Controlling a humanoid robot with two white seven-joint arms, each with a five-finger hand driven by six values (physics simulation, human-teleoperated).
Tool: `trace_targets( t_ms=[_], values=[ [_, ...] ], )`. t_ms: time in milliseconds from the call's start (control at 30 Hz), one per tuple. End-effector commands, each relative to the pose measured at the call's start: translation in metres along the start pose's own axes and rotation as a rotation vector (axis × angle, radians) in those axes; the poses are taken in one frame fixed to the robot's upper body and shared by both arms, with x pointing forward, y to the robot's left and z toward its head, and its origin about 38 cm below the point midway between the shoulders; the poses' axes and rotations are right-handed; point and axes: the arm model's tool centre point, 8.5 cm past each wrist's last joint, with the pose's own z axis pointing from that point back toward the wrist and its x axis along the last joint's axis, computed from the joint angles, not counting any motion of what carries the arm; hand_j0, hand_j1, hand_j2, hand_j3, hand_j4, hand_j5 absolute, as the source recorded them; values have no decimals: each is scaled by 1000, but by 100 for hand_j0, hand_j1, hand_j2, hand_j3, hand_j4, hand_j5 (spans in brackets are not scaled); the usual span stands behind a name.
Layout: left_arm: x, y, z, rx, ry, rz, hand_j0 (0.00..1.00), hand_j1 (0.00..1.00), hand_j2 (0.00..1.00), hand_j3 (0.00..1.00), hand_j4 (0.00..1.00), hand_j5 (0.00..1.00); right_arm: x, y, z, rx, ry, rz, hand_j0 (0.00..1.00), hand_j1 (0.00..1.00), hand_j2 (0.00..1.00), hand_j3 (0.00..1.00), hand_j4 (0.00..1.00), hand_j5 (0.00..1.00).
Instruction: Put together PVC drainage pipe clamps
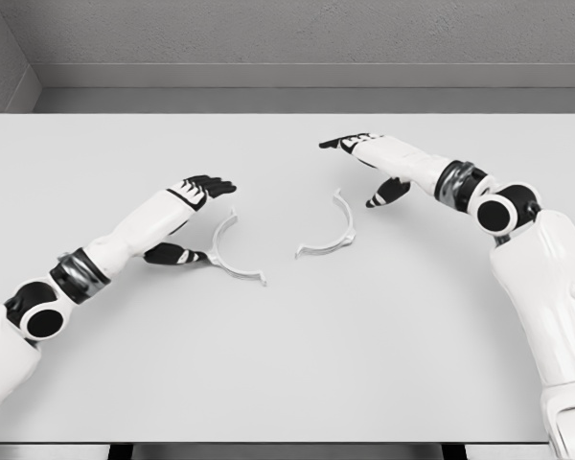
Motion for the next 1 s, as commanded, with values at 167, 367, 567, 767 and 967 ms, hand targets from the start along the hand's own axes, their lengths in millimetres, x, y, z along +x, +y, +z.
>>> trace_targets(
  t_ms=[167,367,567,767,967],
  values=[
    [-13,15,13,-1,33,-27,100,100,100,100,100,100,1,11,-7,23,-4,-25,100,100,100,100,100,100],
    [-15,21,11,3,33,-40,100,100,100,100,100,100,11,16,-15,36,-27,-24,100,100,100,100,100,100],
    [-15,22,11,4,32,-40,100,100,100,100,100,100,17,19,-21,43,-40,-27,100,100,100,100,100,100],
    [-15,21,10,2,31,-40,100,100,100,100,100,100,24,19,-26,43,-53,-23,100,100,100,100,100,100],
    [-14,20,10,2,29,-40,100,100,100,100,100,100,39,20,-36,40,-80,-22,100,100,100,100,100,100]
  ],
)
